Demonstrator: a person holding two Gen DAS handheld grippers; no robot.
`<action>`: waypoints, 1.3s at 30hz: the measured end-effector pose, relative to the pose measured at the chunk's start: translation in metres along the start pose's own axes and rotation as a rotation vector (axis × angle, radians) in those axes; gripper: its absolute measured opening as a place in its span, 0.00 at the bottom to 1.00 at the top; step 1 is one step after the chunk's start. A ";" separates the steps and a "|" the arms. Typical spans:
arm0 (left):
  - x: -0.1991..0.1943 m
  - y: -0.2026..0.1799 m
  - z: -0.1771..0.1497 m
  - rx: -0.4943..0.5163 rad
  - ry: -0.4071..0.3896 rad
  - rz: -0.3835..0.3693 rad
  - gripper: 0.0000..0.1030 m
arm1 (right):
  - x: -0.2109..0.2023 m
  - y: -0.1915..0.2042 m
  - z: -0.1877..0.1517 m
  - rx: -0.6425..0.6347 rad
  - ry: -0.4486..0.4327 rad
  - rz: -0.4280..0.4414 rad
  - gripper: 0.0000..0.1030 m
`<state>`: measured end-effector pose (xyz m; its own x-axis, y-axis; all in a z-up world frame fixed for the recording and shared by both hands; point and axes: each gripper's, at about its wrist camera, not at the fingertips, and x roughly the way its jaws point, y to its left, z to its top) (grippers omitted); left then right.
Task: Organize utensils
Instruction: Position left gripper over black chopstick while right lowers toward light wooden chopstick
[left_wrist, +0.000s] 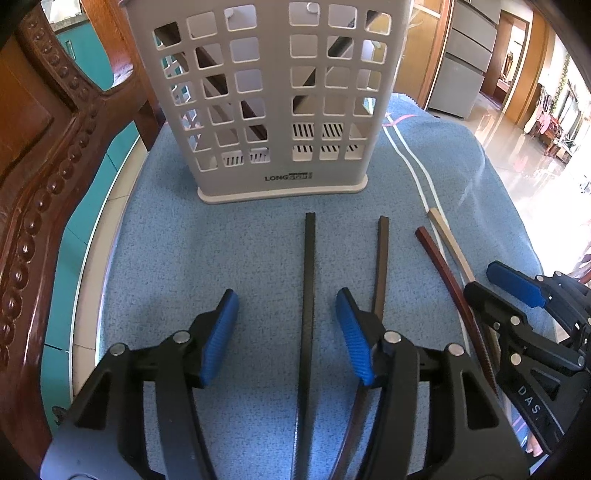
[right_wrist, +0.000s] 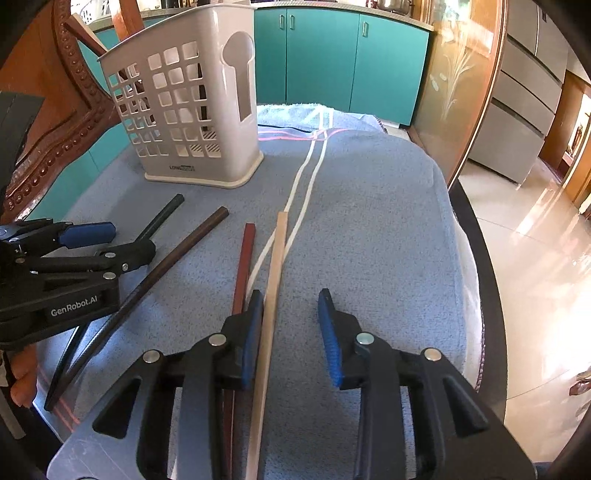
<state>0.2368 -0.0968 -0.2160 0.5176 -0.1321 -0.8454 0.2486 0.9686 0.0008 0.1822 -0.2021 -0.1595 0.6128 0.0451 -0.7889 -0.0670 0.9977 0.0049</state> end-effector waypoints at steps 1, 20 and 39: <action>0.000 0.000 0.000 0.000 0.000 0.000 0.56 | 0.000 0.000 0.000 0.000 0.000 0.000 0.31; 0.000 0.001 0.000 0.005 -0.006 0.009 0.59 | 0.004 0.001 0.003 0.004 -0.010 0.001 0.37; 0.000 0.001 0.000 0.007 -0.009 0.015 0.60 | 0.005 0.002 0.003 0.004 -0.015 -0.002 0.36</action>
<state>0.2371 -0.0955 -0.2156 0.5290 -0.1196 -0.8401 0.2461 0.9691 0.0170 0.1874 -0.1998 -0.1616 0.6245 0.0434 -0.7798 -0.0624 0.9980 0.0055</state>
